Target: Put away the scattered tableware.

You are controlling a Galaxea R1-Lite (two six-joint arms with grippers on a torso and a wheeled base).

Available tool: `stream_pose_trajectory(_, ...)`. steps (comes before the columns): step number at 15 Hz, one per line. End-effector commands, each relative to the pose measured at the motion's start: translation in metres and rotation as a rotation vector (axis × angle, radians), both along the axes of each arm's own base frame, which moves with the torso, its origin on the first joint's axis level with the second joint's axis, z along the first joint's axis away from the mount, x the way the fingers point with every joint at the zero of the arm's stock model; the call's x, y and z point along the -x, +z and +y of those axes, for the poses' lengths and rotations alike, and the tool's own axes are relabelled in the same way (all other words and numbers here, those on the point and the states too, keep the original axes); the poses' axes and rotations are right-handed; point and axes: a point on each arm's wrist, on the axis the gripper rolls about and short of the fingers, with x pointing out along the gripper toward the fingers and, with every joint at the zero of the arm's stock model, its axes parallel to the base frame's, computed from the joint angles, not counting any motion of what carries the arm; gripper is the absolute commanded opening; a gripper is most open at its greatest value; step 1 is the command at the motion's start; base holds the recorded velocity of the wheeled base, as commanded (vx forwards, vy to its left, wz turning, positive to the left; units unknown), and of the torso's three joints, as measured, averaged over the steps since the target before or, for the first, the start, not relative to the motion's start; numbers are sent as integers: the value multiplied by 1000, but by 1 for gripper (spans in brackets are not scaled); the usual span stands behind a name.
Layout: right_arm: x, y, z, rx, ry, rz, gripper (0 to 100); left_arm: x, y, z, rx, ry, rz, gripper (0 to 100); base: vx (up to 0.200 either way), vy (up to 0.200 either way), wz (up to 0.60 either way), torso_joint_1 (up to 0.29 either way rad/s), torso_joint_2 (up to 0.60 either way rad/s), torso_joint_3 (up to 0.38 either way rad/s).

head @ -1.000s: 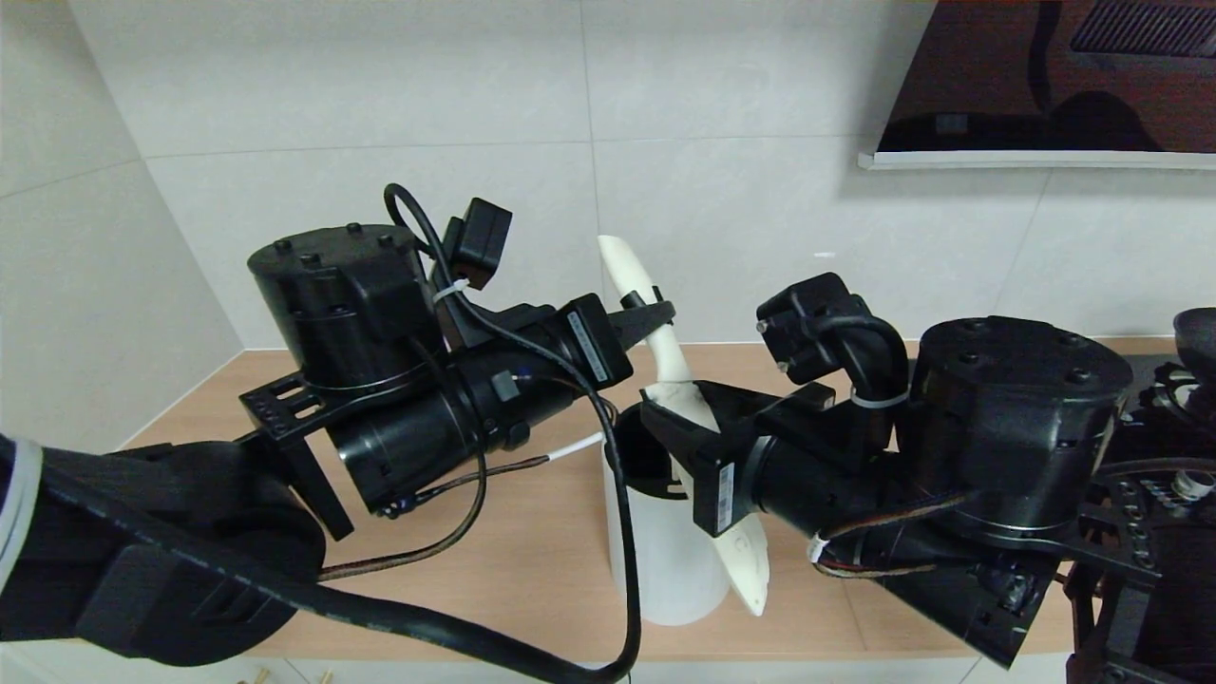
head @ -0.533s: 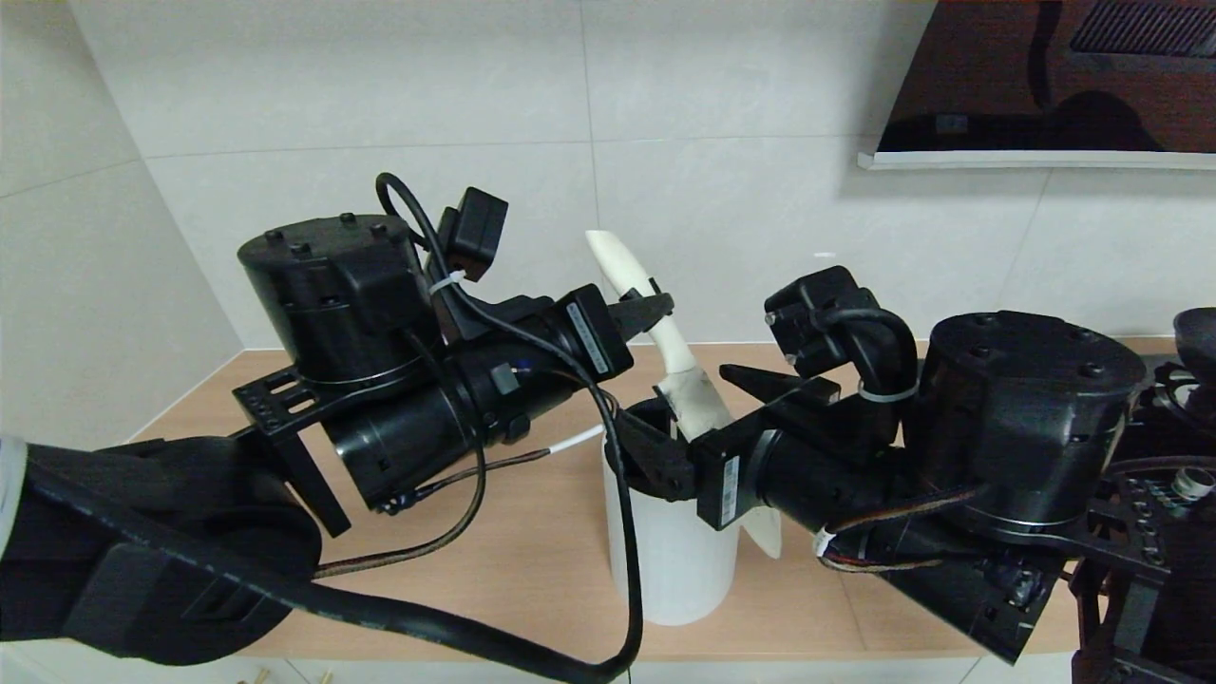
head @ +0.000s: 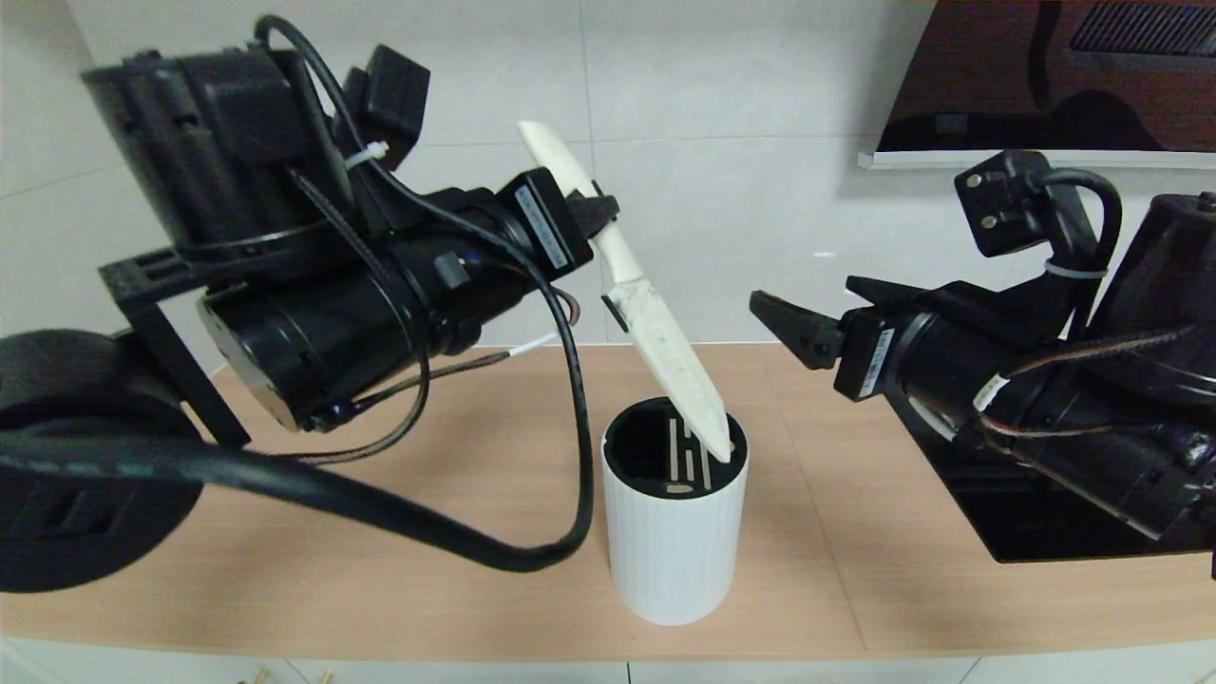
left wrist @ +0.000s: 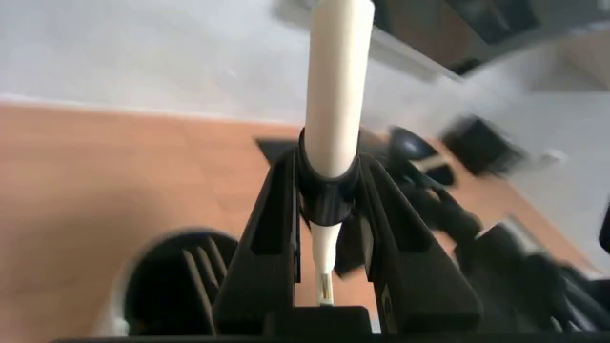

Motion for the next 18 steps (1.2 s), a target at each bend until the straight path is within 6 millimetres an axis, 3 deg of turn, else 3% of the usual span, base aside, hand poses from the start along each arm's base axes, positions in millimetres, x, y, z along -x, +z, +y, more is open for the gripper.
stream_pose_trajectory(1,-3,7,-14,-12,-44,-15,100,3,22,4,-9,47,-73,0,0,0,0,0,0,0)
stream_pose_trajectory(4,-8,2,-14,0,-57,-1,100,7,1,8,-187,237,-90,0,0,0,0,0,0,0)
stream_pose_trajectory(7,-11,-1,-14,8,-64,9,100,18,3,-11,-191,282,-130,0,0,0,0,0,0,0)
stream_pose_trajectory(9,-12,-3,-13,13,-64,13,100,21,-8,-28,-292,379,-126,0,0,0,0,0,0,0)
stream_pose_trajectory(14,-14,-6,-13,19,-67,20,100,10,-27,-56,-313,468,-179,0,0,0,0,0,0,0)
stream_pose_trajectory(18,-16,-8,-12,25,-67,25,100,10,-30,-59,-323,489,-196,0,0,0,0,0,0,0)
